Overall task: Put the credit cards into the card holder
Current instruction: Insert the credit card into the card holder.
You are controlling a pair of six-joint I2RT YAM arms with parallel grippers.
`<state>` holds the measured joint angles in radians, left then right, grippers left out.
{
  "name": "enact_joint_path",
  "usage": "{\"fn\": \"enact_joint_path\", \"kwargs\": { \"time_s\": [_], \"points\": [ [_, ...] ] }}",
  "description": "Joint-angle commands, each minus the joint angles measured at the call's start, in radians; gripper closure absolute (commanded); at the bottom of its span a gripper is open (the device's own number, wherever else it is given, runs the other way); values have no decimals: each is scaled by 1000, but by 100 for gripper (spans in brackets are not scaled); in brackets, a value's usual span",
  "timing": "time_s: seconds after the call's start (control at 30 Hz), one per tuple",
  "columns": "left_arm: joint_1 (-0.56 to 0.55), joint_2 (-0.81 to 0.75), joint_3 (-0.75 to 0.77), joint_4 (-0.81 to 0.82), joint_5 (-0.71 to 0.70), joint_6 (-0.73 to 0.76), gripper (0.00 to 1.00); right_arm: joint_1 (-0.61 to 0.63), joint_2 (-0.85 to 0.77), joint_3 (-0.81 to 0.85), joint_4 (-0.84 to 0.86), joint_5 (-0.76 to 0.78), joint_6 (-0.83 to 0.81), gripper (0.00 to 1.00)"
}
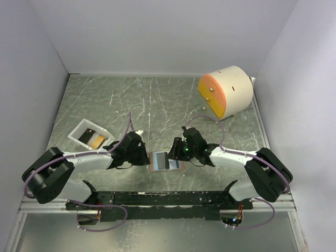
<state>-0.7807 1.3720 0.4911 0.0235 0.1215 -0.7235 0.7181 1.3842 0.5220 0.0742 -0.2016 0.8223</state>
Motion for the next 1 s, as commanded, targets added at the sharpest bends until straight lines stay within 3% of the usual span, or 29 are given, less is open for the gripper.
{"fn": "enact_joint_path", "kwargs": {
  "time_s": [0.0,0.63,0.97],
  "points": [
    [-12,-9,-12,-16,10,-10,89,31,1,9,-23,15,30,56],
    [-21,-22,-18,-13,7,-16,88,126,99,46,43,24,63,56],
    [-24,-8,-11,-10,1,-13,88,145,115,92,40,11,-1,59]
  ]
}}
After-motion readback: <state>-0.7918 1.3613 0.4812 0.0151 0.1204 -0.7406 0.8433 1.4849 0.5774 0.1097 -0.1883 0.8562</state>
